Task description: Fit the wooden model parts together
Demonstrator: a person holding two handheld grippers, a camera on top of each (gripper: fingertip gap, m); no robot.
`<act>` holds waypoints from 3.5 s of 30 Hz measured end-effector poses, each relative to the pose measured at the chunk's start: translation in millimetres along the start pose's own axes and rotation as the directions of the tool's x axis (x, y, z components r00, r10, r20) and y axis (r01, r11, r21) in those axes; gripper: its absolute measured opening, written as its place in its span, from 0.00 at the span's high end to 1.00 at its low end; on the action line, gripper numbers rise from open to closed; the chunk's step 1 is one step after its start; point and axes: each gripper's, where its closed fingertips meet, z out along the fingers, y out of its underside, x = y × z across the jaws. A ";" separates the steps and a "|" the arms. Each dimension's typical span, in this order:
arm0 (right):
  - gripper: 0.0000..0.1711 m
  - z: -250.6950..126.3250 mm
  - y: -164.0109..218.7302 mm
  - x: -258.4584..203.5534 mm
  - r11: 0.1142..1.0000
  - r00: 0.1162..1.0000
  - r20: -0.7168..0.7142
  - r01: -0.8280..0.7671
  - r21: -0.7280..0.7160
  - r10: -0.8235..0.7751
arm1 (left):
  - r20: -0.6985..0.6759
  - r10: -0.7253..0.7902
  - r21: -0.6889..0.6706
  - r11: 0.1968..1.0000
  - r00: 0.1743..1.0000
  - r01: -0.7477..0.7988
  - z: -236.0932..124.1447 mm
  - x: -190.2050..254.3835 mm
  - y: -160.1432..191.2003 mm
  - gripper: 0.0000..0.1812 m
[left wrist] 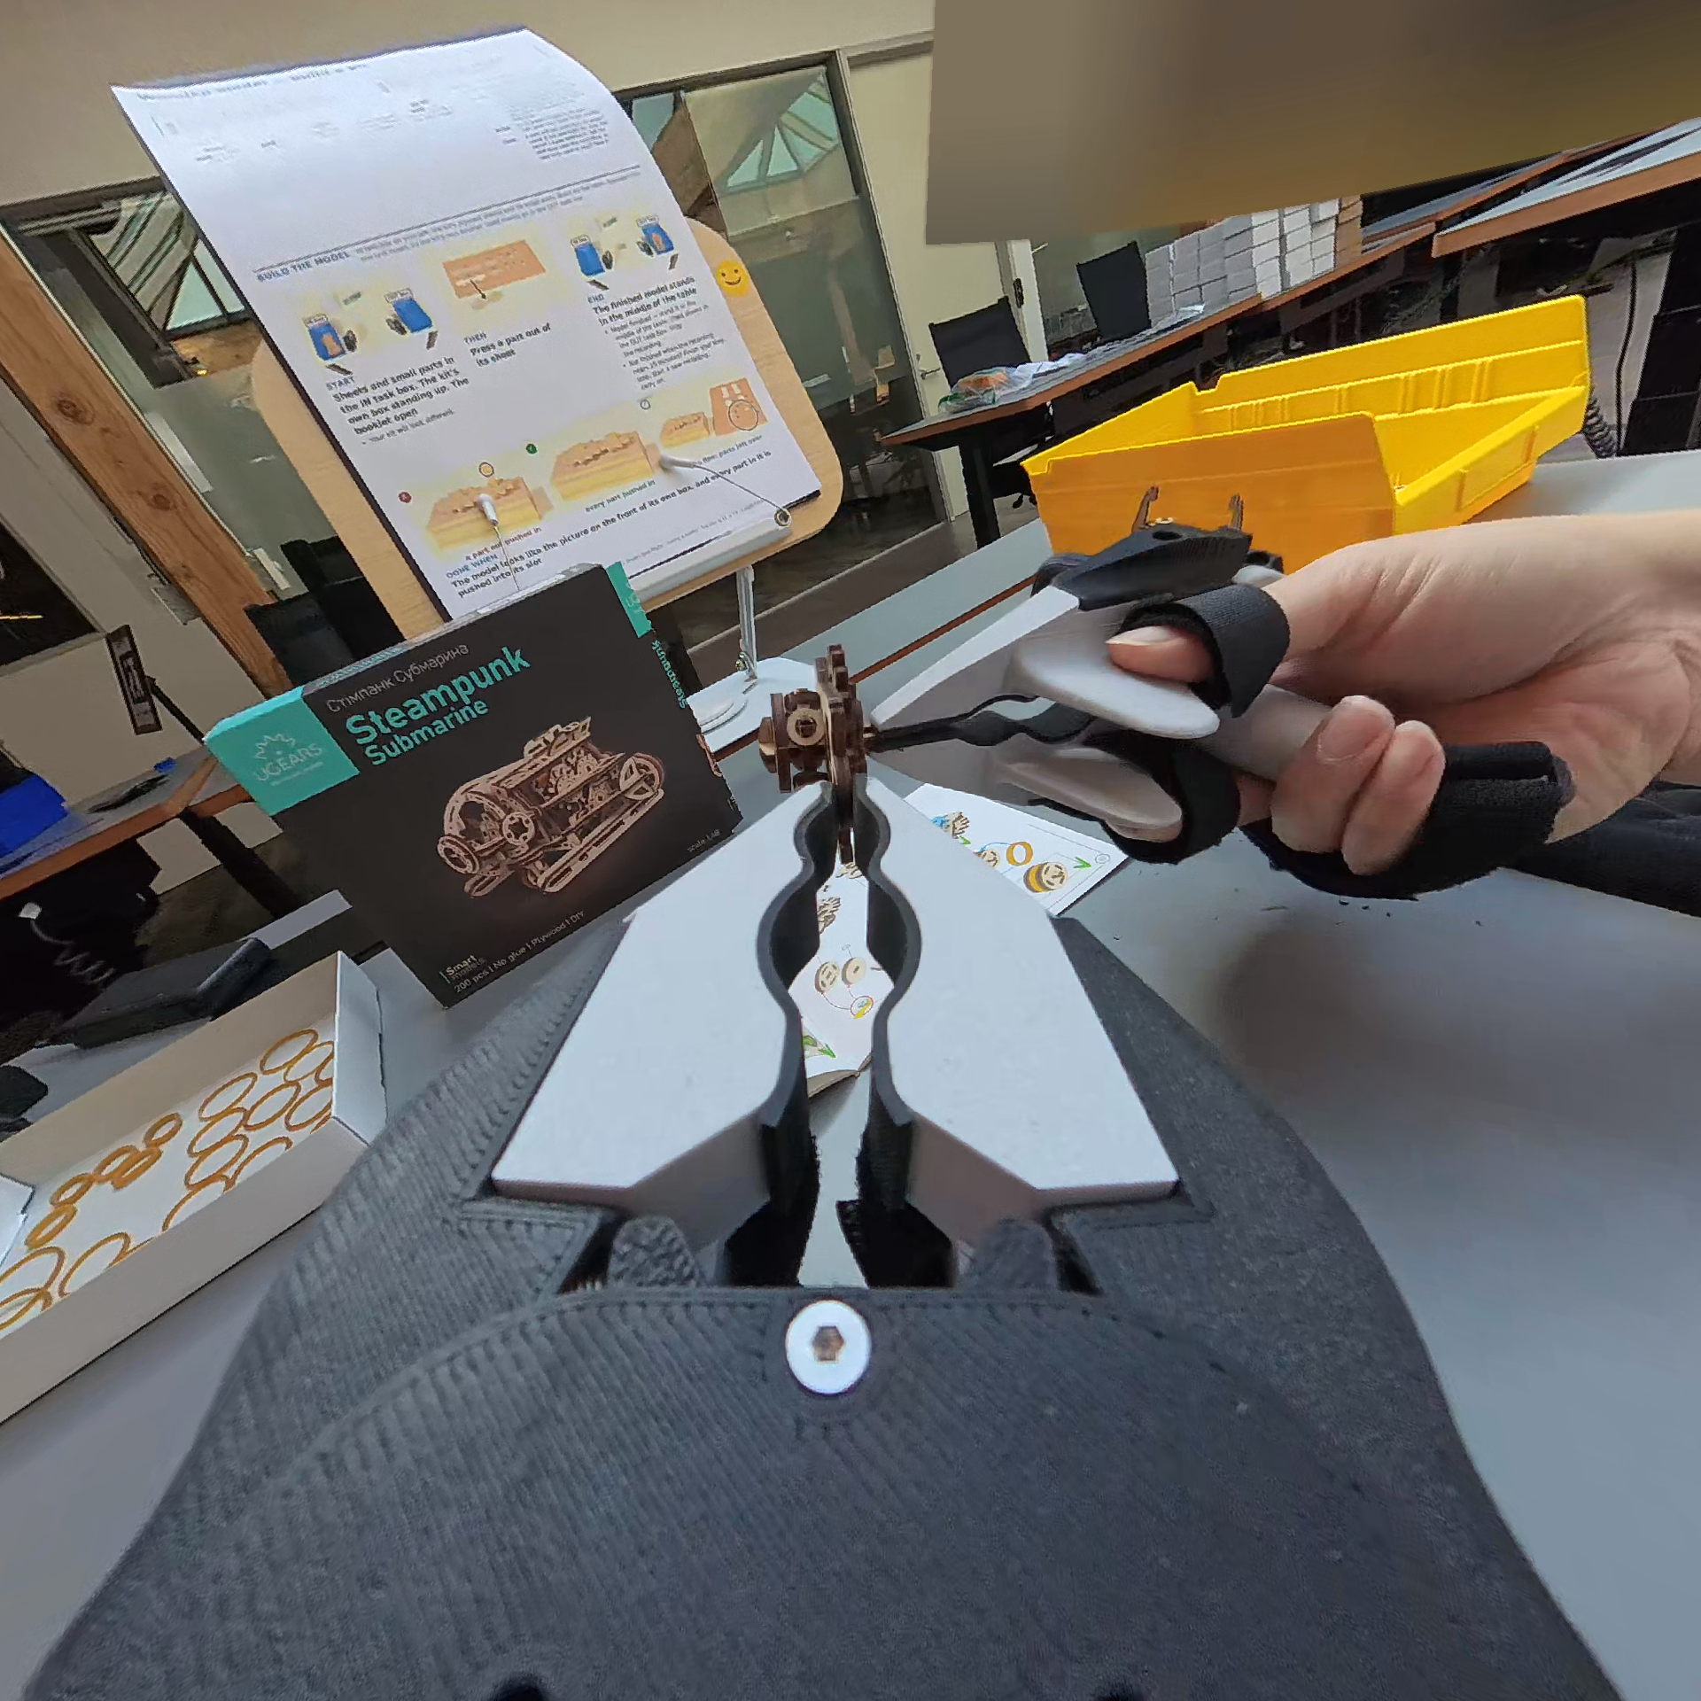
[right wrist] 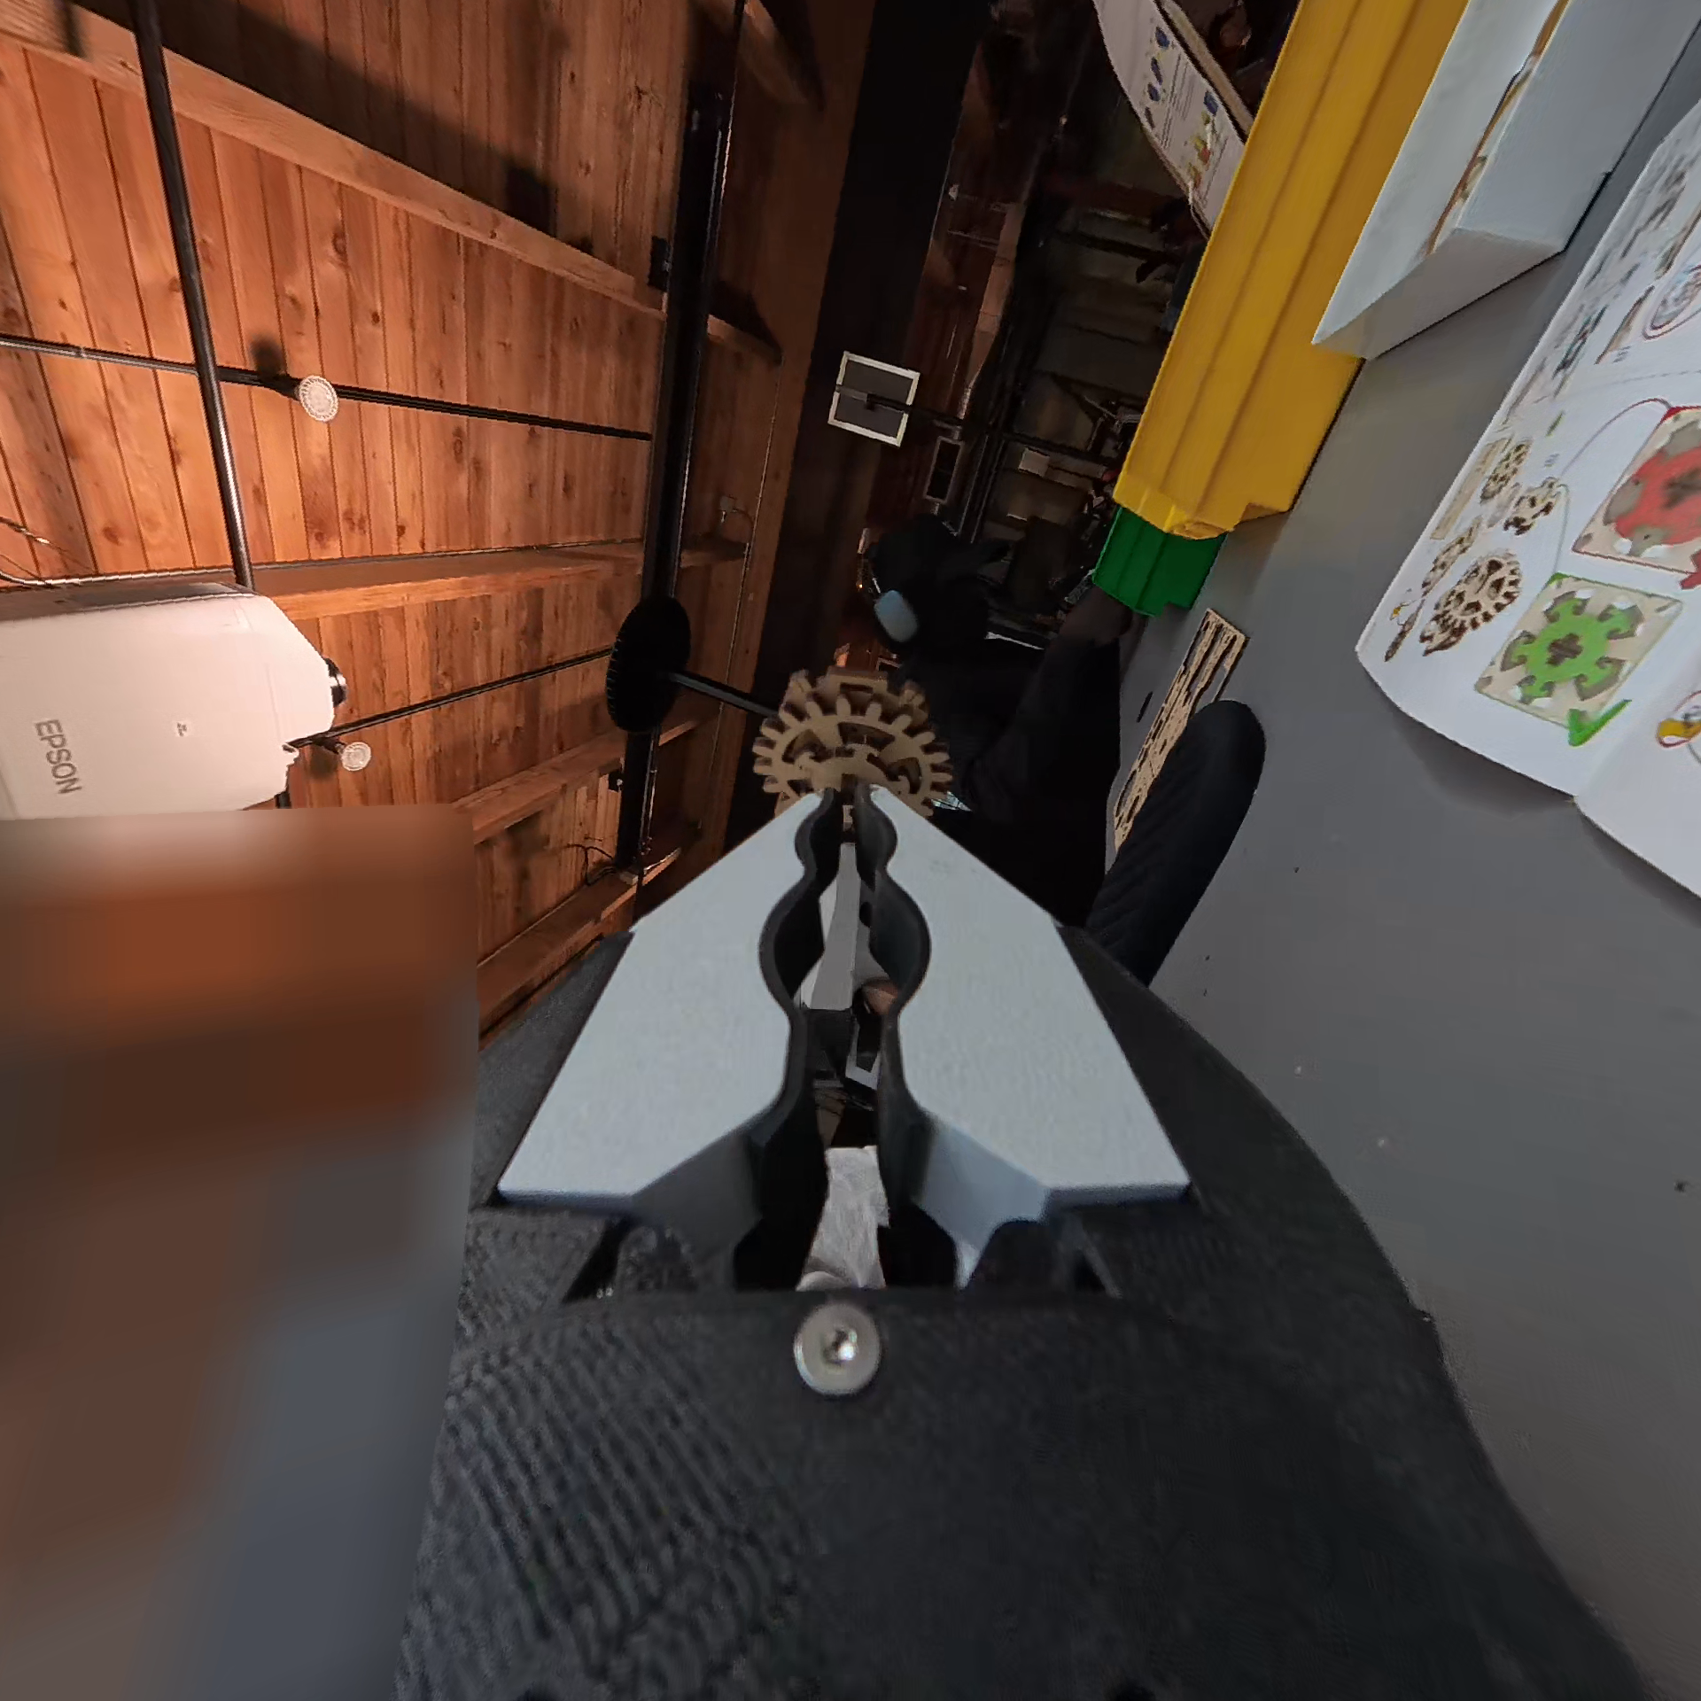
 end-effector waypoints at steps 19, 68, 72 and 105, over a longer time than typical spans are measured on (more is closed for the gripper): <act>0.99 0.0 1.9 11.3 0.825 0.770 -0.297 0.517 -0.226 -0.564 | -0.044 -0.108 -0.043 0.993 0.993 0.106 1.3 -2.4 9.9 1.00; 0.98 3.3 11.0 13.0 -0.330 -0.483 -0.035 0.649 -0.686 -0.875 | -0.192 -0.555 -0.142 0.832 0.810 0.536 -5.4 -3.2 14.4 1.00; 0.99 7.3 9.5 7.7 -0.114 -0.277 -0.175 0.779 -0.617 -0.945 | -0.179 -0.549 -0.099 0.836 0.817 0.540 -6.7 -5.5 9.6 1.00; 0.98 -13.9 13.1 28.2 -0.657 -0.740 0.323 0.207 -0.725 -0.590 | -0.223 -0.677 -0.283 0.733 0.701 0.618 0.6 9.8 29.5 1.00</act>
